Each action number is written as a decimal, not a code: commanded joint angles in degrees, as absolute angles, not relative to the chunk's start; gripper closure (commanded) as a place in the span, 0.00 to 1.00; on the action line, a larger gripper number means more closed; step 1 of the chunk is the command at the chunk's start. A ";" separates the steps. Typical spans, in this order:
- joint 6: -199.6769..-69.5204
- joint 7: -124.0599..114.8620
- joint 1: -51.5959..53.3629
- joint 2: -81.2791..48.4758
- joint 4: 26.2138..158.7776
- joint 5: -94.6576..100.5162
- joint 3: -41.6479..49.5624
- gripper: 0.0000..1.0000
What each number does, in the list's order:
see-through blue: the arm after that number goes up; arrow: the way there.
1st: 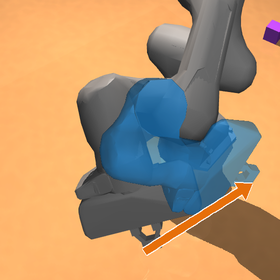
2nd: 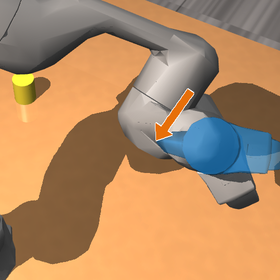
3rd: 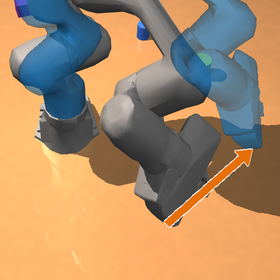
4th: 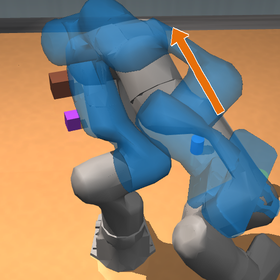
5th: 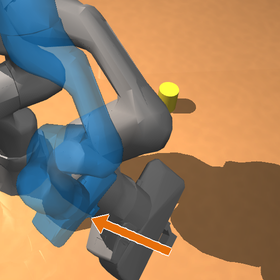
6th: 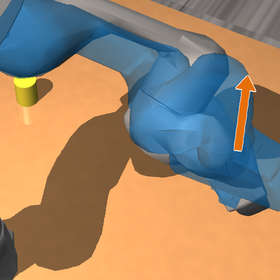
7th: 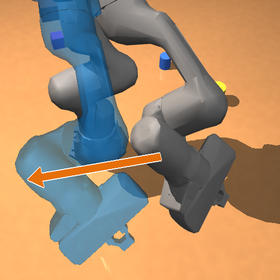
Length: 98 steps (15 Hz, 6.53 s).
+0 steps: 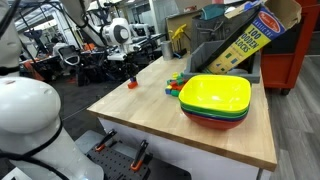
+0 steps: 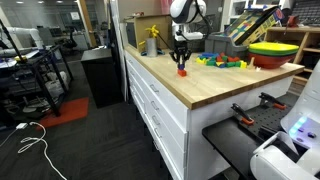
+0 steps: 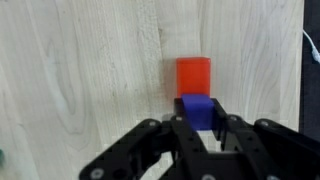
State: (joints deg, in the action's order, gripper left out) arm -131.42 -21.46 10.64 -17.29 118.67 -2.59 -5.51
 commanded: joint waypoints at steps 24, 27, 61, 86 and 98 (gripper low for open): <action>-130.26 -17.81 9.88 -16.48 118.16 -5.38 -5.87 0.00; -130.41 -19.19 10.14 -17.21 116.20 -4.98 -5.60 0.25; -128.99 -23.96 10.85 -19.06 113.65 -1.65 -2.53 1.00; -124.67 -23.68 11.04 -17.50 114.70 -3.00 -3.86 1.00; -125.57 -22.69 10.67 -16.93 114.43 -5.20 -4.58 1.00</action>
State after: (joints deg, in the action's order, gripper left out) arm -125.93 -22.73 11.07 -18.87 113.15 -3.75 -4.10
